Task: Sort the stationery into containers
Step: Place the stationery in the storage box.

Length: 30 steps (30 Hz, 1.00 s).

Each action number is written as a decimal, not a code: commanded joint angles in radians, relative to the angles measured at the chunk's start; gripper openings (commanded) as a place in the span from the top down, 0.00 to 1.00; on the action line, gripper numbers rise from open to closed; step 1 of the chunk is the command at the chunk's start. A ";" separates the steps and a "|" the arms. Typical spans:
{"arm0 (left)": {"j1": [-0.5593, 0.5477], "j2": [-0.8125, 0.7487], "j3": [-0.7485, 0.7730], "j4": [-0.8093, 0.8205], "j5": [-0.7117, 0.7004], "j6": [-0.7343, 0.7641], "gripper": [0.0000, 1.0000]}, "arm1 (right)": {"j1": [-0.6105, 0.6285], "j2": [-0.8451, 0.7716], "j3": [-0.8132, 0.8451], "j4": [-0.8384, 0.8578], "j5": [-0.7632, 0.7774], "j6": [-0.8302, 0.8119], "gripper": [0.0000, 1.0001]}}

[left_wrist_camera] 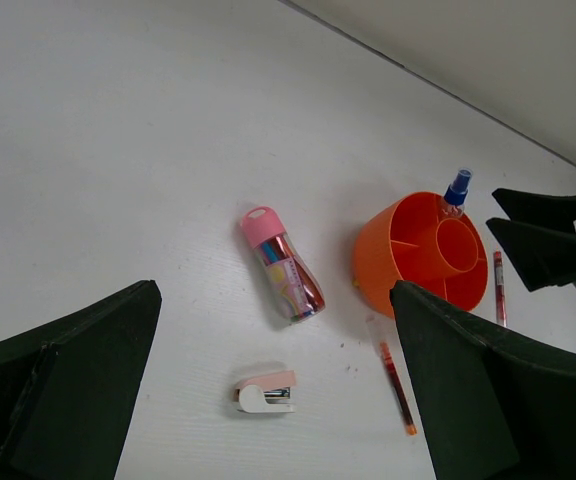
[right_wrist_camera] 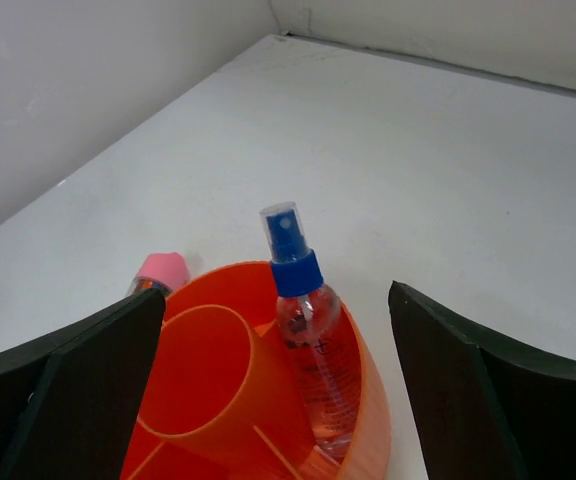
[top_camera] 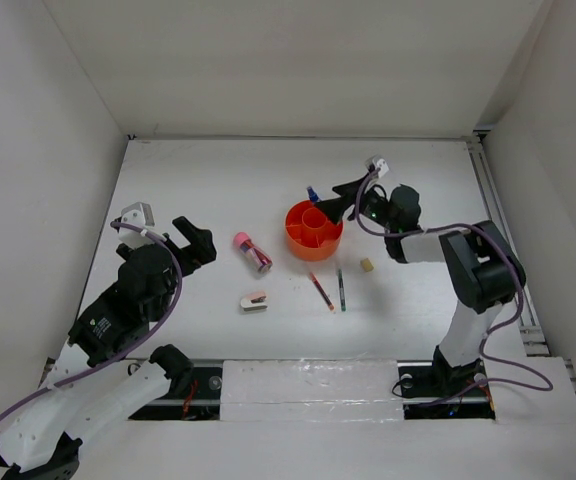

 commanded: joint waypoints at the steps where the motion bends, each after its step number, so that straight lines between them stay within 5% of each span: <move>1: 0.000 -0.004 -0.004 0.038 -0.001 0.014 0.01 | 0.000 -0.135 -0.003 0.062 0.013 0.008 0.00; 5: 0.000 -0.004 -0.004 0.038 -0.001 0.014 0.01 | 0.000 -0.264 0.037 -0.207 0.143 -0.057 0.00; 9: 0.000 0.005 -0.004 0.029 -0.011 0.003 0.01 | 0.000 -0.327 0.170 -0.793 0.399 -0.111 0.00; 13: 0.000 0.017 -0.004 0.018 -0.020 0.003 0.01 | -0.084 -0.381 0.221 -1.072 0.559 -0.096 0.00; 22: 0.000 0.039 -0.004 0.009 -0.020 -0.008 0.01 | -0.107 -0.605 0.152 -1.333 0.774 -0.087 0.00; 30: 0.000 0.068 0.005 0.009 -0.020 -0.017 0.01 | -0.126 -0.576 0.078 -1.364 0.731 -0.087 0.05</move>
